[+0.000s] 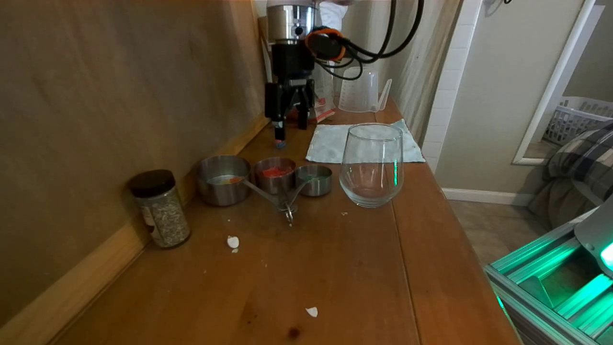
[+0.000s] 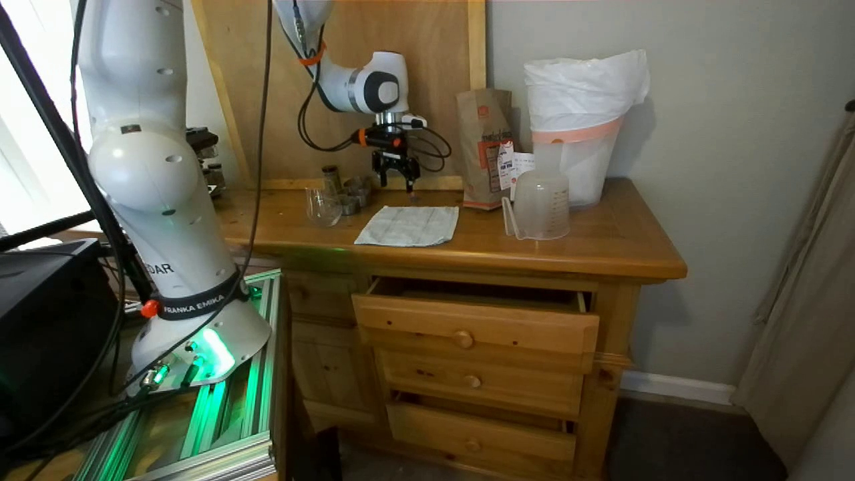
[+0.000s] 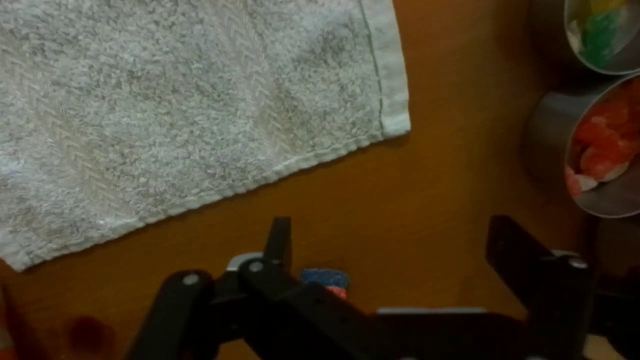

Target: Put the orange and blue object on top of the napkin then fold the napkin into a triangle twice.

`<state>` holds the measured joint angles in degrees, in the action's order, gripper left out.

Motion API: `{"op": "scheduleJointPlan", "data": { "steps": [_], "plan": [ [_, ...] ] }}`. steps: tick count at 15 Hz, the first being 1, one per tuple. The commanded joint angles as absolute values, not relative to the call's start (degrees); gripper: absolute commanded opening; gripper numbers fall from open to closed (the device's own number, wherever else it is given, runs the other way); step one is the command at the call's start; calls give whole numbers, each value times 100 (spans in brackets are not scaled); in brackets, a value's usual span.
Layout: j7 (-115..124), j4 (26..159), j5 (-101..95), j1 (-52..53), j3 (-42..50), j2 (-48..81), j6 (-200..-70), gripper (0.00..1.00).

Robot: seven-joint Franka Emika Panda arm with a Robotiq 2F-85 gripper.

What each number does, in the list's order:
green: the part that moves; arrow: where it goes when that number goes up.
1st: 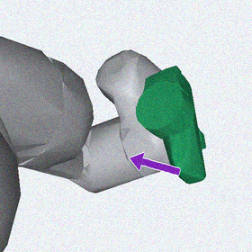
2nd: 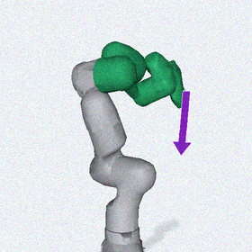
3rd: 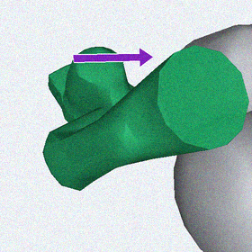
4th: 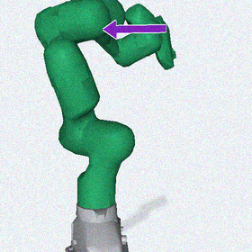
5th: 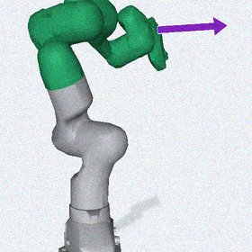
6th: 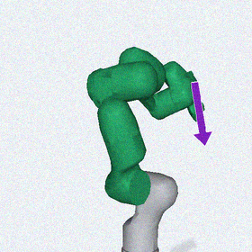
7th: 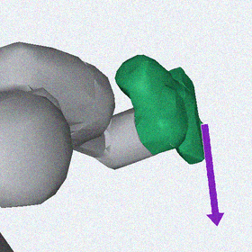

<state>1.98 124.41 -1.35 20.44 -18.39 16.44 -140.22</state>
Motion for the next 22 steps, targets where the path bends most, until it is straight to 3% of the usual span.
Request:
{"op": "scheduleJointPlan", "data": {
  "steps": [1,7,9,10,11,12,13,15,16,17,19,22],
  "plan": [
    [575,12069,-442,2213,-1679,2023,-14135,100],
    [816,11696,-707,2365,-1483,2369,-14180,100],
    [863,11619,-746,2407,-1436,2435,-14176,83],
    [899,11589,-769,2427,-1409,2464,-14181,80],
    [918,11560,-783,2439,-1396,2486,-14176,84],
    [954,11541,-804,2459,-1374,2498,-14179,76],
    [976,11526,-812,2474,-1357,2509,-14178,78],
    [999,11498,-809,2490,-1332,2516,-14167,66],
    [1003,11497,-807,2494,-1324,2514,-14167,67],
    [1016,11494,-815,2502,-1311,2514,-14169,60],
    [1042,11494,-824,2506,-1296,2512,-14171,61],
    [1077,11504,-834,2507,-1286,2508,-14182,45]
  ]
}}
